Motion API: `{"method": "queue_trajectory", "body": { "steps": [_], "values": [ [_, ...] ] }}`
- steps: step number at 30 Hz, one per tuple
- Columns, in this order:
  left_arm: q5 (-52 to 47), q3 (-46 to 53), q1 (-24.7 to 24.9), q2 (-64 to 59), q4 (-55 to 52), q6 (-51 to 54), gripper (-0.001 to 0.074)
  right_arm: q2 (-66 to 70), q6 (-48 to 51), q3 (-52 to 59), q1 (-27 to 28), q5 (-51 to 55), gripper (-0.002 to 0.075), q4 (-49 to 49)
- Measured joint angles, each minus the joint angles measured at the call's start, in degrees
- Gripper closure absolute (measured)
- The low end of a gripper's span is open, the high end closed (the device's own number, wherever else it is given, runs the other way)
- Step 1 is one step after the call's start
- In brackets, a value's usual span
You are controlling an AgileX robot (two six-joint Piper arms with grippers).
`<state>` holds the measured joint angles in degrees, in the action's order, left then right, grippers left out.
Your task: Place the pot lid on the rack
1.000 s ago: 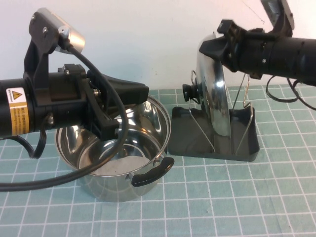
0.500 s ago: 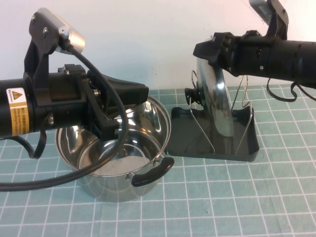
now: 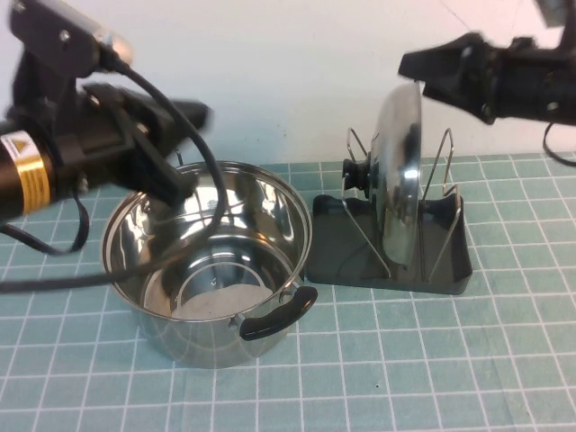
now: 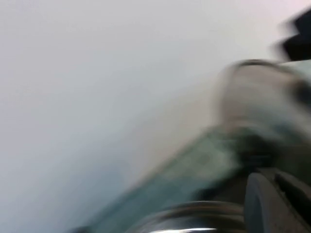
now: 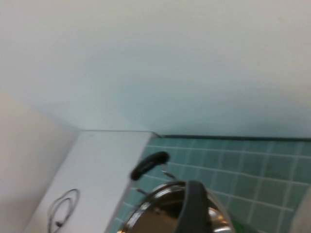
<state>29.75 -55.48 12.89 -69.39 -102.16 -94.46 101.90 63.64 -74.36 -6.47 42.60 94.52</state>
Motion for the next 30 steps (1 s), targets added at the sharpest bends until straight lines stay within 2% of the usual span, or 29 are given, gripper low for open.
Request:
{"method": "queue_trajectory", "body": {
  "steps": [4, 8, 10, 13, 16, 20, 23, 27, 30],
  "values": [
    [-18.28, 0.0, 0.0, 0.0, 1.03, 6.16, 0.0736, -2.92, 1.96, 0.0, 2.06, 3.86, 0.0235, 1.45],
    [-40.04, 0.0, -0.12, 0.0, 8.89, 12.61, 0.0736, -7.78, 6.46, -0.09, 4.09, 5.77, 0.0337, 1.59],
    [-48.92, 0.0, -0.12, 0.03, 17.96, 22.71, 0.0736, -10.52, 10.71, -0.37, 4.87, 7.85, 0.0423, 1.45],
    [-60.98, 0.0, -0.12, 0.68, 38.63, 39.78, 0.0736, -15.24, 13.5, -1.8, 5.38, 11.84, 0.061, -2.25],
    [-69.21, 0.0, -0.23, 2.12, 57.78, 54.43, 0.0736, -19.67, 13.39, -3.43, 4.25, 15.33, 0.0688, -10.19],
    [-71.27, 0.0, -0.23, 5.47, 78.09, 68.75, 0.0736, -24.09, 10.48, -4.13, -1.2, 18.09, 0.0714, -28.17],
    [-68.67, 1.16, -0.23, 9.74, 88.37, 76.0, 0.0736, -26.76, 1.6, -4.13, -6.89, 20.72, 0.0717, -49.03],
    [-61.49, 7.04, -0.23, 17.72, 96.76, 81.55, 0.0736, -29.62, -11.94, -2.0, -13.45, 22.92, 0.0718, -73.45],
    [-56.31, 14.09, -0.23, 25.18, 99.32, 84.42, 0.0736, -32.5, -18.4, 2.54, -14.6, 21.58, 0.0718, -84.7]
  ]
}}
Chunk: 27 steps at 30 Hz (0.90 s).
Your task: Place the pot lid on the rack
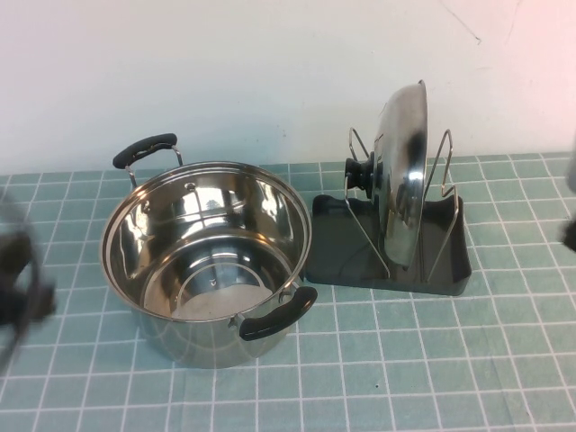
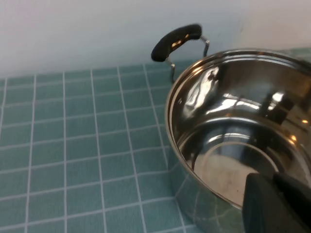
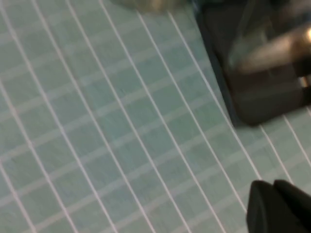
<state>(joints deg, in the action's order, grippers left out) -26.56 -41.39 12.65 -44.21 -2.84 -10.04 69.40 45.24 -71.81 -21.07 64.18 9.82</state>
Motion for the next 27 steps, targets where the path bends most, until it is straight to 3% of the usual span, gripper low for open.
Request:
{"method": "queue_trajectory", "body": {
  "steps": [7, 15, 21, 27],
  "values": [
    [8.71, 16.05, 0.0, 20.18, 0.98, 2.38, 0.0736, -12.55, -7.41, 17.44, -0.03, -13.76, 0.0718, -12.82],
    [10.03, 25.88, 0.0, 39.99, 2.84, 2.38, 0.0736, -34.27, -13.66, 39.8, -0.03, -31.78, 0.0719, -14.61],
    [9.92, 27.62, 0.0, 44.84, 3.68, 2.38, 0.0736, -45.34, -21.18, 50.03, -0.03, -34.14, 0.072, -14.83],
    [9.92, 27.62, 0.0, 44.99, 3.7, 2.4, 0.0737, -47.47, -22.44, 53.26, -0.03, -34.0, 0.072, -14.83]
  ]
}}
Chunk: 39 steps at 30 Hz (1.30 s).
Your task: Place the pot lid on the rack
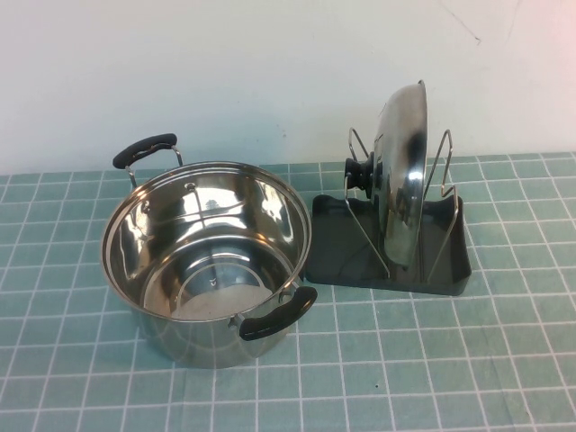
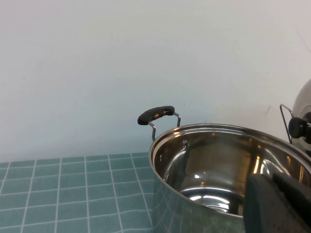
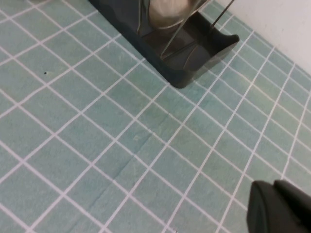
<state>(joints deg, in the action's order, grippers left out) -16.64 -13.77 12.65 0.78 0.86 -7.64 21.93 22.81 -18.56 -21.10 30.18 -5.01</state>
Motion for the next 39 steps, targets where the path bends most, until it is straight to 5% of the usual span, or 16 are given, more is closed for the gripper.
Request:
{"method": "queue_trajectory", "body": {
  "steps": [15, 25, 39],
  "values": [
    [1.85, 1.76, -0.38, 0.0, 0.0, 0.0, 0.0737, 0.0, -0.22, 0.45, 0.0, 1.87, 0.0725, -0.1],
    [5.19, 12.76, -9.08, 0.0, -1.63, 0.0, 0.0737, 0.0, -0.22, 0.45, 0.0, 1.87, 0.0725, -0.1],
    [-0.83, 14.91, -11.17, 0.0, -0.86, 0.28, 0.0737, 0.0, -0.22, 0.54, -0.03, 2.06, 0.0726, -0.32]
  ]
}}
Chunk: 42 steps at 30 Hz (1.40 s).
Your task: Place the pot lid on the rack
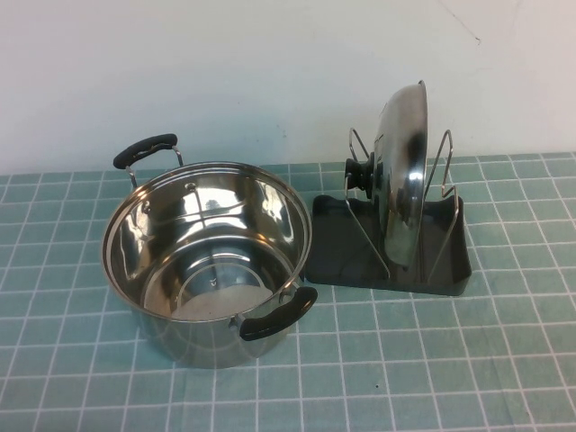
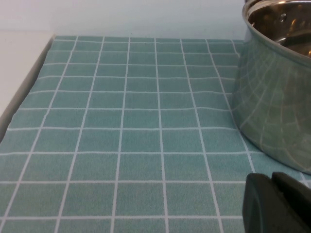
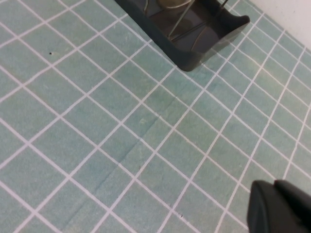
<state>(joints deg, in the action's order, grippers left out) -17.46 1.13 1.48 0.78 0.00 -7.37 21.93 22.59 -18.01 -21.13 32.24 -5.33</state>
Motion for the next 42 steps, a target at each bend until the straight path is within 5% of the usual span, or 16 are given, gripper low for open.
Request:
{"method": "queue_trajectory", "body": {
  "steps": [33, 42],
  "values": [
    [-0.12, -0.1, -0.19, 0.0, 0.0, 0.25, 0.0737, -1.01, 0.0, 0.22, 0.0, -0.13, 0.0726, -1.64],
    [-0.12, -0.1, -0.19, 0.0, 0.0, 0.25, 0.0737, -15.37, 0.0, 3.79, 11.87, -0.88, 0.0726, -0.99]
  ]
}}
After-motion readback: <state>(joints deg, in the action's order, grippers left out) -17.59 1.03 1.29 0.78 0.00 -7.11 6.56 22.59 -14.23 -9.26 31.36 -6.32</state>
